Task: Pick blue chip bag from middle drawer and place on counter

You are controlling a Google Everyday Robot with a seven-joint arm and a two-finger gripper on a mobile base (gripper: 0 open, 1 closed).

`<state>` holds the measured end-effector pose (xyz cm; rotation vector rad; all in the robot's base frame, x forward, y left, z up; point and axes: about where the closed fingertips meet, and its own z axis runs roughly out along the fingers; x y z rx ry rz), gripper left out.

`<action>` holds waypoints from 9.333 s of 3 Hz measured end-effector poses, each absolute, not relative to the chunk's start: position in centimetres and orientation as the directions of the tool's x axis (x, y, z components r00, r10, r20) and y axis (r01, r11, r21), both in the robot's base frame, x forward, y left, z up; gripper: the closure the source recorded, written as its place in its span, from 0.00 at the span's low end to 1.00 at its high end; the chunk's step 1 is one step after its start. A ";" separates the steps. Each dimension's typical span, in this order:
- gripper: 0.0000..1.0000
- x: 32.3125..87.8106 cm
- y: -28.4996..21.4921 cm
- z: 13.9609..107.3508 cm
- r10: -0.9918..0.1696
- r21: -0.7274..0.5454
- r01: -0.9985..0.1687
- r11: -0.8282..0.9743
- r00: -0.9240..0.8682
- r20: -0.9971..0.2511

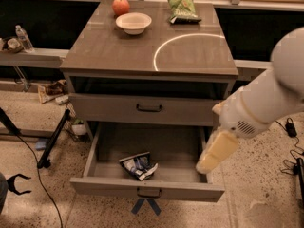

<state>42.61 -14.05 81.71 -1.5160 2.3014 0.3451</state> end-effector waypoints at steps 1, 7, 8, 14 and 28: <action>0.00 43.3 -10.4 75.2 -0.820 0.034 -0.911 0.411 -0.386 -0.422; 0.00 49.9 -0.6 55.8 -0.641 0.251 -0.780 0.573 -0.617 -0.456; 0.00 53.4 2.4 50.6 -0.606 0.197 -0.732 0.652 -0.659 -0.445; 0.64 57.5 5.8 37.3 -0.646 0.158 -0.694 0.702 -0.715 -0.268; 0.74 78.6 -9.8 87.7 -0.607 -0.424 -0.760 0.494 0.048 -0.793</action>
Offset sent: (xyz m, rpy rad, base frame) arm 0.0049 0.0321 -0.0578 0.0096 0.0269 -0.0096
